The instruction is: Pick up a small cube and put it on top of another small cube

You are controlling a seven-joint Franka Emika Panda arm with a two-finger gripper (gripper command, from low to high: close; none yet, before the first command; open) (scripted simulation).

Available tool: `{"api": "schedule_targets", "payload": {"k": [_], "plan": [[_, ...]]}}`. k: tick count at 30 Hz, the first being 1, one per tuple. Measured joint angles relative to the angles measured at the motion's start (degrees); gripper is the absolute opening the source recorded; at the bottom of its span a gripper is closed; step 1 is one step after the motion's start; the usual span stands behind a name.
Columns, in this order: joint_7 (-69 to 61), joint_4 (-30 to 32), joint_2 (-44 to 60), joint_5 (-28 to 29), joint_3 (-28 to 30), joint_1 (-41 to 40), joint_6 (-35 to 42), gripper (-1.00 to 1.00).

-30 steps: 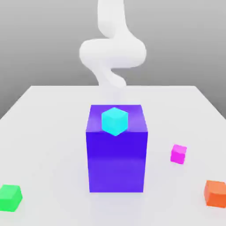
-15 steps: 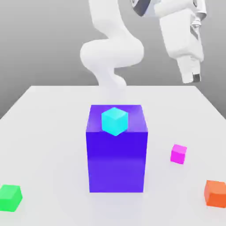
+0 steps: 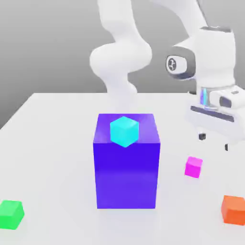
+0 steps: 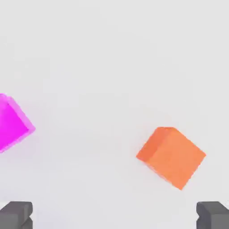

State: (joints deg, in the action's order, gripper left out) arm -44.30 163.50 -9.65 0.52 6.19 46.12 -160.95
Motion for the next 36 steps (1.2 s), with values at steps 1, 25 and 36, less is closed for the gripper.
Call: {"api": "schedule_targets", "payload": {"k": [1,25,36], "plan": [[-2.5,0.9,1.0,0.0,-0.1,1.0,-0.8,0.0],[-20.2,3.4,18.9,-4.6,-5.5,3.1,-15.2,-1.0],[-5.8,-4.5,13.2,2.9,1.1,-2.6,-2.4,-1.0]]}}
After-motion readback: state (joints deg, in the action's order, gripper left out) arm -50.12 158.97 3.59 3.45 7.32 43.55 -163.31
